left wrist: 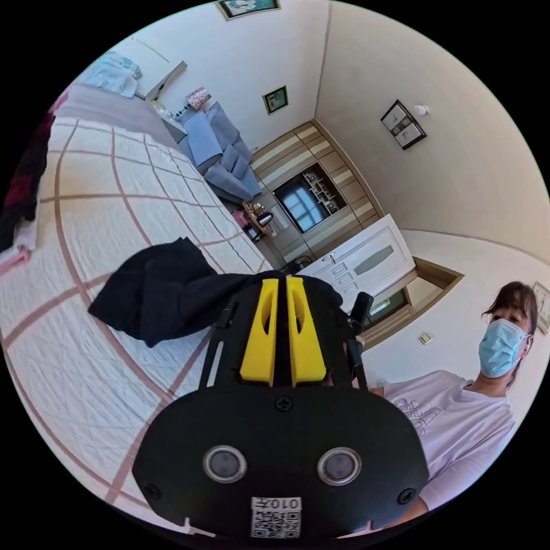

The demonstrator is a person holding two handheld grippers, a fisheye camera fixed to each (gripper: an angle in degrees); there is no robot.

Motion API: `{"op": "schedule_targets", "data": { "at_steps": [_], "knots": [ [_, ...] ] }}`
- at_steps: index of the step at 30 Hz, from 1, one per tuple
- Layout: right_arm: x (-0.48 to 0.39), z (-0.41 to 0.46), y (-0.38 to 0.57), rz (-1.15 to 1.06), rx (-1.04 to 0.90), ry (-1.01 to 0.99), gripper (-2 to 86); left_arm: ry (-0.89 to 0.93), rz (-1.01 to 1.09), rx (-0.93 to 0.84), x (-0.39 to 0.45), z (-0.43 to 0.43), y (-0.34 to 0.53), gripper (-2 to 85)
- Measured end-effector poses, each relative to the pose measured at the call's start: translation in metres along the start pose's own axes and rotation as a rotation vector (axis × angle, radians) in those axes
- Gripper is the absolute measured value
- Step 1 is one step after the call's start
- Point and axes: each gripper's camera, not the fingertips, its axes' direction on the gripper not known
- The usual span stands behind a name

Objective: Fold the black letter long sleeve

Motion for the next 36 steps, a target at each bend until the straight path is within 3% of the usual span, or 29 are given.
{"op": "schedule_targets", "data": {
  "at_steps": [3, 6, 10, 13, 16, 19, 21, 27, 33, 36],
  "knots": [
    [0.042, -0.039, -0.019, 0.126, 0.121, 0.068, 6.0, -0.108, 0.125, 0.058, 0.039, -0.038, -0.013, 1.5],
    [0.096, -0.062, 0.013, 0.337, 0.192, 0.079, 6.1, -0.186, 0.105, 0.146, 0.047, -0.086, 0.011, 1.4],
    [0.154, -0.020, 0.085, 0.534, -0.052, -0.022, 6.5, -0.188, -0.053, 0.123, 0.015, -0.104, 0.074, 1.5],
    [0.160, 0.007, 0.110, 0.516, -0.265, 0.120, 7.4, -0.195, -0.266, 0.083, -0.029, -0.089, 0.136, 1.9],
    [0.161, -0.002, 0.109, 0.499, -0.262, 0.250, 9.4, -0.296, -0.369, 0.180, -0.038, -0.093, 0.183, 3.3],
    [0.155, -0.013, 0.076, 0.385, -0.193, 0.356, 12.2, -0.467, -0.263, 0.127, -0.009, -0.083, 0.172, 5.4],
    [0.149, -0.007, 0.045, 0.283, -0.185, 0.369, 13.3, -0.561, -0.117, -0.023, 0.010, -0.048, 0.137, 7.9],
    [0.152, 0.067, -0.040, 0.053, -0.281, 0.274, 14.5, -0.716, 0.174, -0.185, 0.011, 0.070, 0.062, 12.3],
    [0.170, 0.122, -0.071, 0.008, -0.386, 0.312, 14.4, -0.863, 0.268, -0.288, -0.014, 0.150, 0.030, 13.7],
    [0.178, 0.137, -0.073, 0.037, -0.414, 0.275, 12.9, -0.826, 0.253, -0.304, -0.028, 0.165, 0.026, 13.0]
  ]
}}
